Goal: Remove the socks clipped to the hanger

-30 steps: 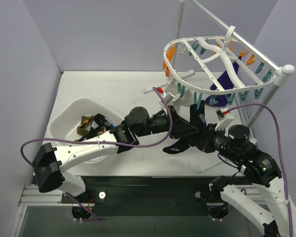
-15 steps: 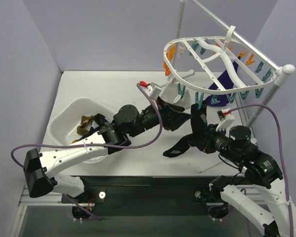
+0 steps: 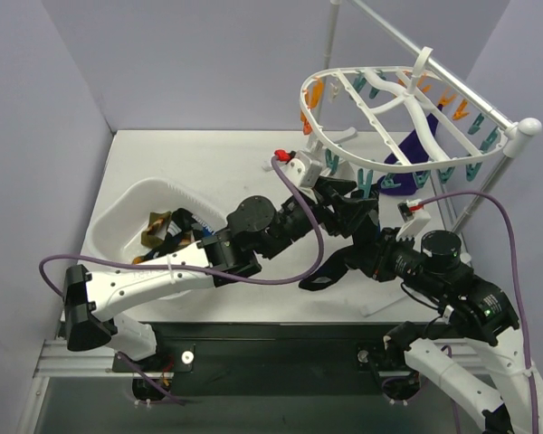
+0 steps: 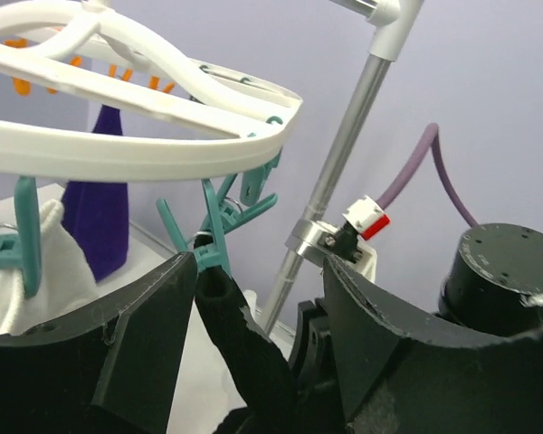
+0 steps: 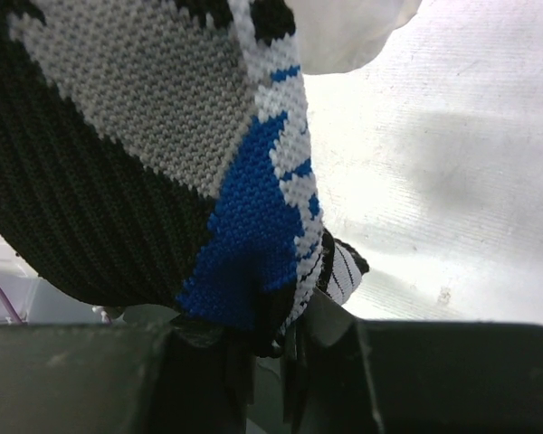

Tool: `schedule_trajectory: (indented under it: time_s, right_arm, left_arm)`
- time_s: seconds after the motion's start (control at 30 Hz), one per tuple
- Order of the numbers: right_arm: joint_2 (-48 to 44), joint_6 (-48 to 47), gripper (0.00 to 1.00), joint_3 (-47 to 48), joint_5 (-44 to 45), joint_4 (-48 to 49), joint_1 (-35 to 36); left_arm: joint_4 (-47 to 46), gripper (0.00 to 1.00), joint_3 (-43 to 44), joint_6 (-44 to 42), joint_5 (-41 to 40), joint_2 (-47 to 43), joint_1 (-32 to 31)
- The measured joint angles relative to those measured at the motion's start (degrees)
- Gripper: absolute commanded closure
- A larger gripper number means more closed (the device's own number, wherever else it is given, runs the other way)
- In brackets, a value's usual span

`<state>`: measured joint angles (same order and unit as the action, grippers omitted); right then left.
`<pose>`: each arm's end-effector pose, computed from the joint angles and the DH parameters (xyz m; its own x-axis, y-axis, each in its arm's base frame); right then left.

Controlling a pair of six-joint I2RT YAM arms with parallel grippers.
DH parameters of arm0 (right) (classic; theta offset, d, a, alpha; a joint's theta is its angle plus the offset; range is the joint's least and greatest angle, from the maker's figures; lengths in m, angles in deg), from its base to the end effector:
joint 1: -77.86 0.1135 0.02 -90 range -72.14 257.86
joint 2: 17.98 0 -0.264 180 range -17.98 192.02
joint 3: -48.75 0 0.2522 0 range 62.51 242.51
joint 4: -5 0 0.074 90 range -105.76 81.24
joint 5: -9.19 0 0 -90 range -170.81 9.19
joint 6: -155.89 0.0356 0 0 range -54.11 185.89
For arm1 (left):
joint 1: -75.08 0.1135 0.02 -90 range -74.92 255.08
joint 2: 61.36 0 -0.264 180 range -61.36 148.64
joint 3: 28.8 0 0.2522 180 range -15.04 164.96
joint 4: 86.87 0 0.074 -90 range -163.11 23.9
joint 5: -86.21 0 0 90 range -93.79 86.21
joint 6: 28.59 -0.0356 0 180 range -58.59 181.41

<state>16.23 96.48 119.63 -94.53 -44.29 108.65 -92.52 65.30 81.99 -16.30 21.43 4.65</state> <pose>0.0901 0.0635 0.3888 -0.5158 0.2681 -0.8137 -0.5037 0.6733 0.5412 0.1205 -0.3161 0.4566 -0.2075 -0.4409 -0.8733 0.8305 0.3923 -0.3954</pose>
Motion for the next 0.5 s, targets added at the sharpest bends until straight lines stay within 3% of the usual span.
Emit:
schedule_trajectory:
  time_s: [0.5]
  right_arm:
    - [-0.48, -0.31, 1.00, 1.53, -0.07, -1.97, 0.00]
  left_arm:
    - [3.74, 0.37, 8.68, -2.38, -11.28, 6.27, -0.68]
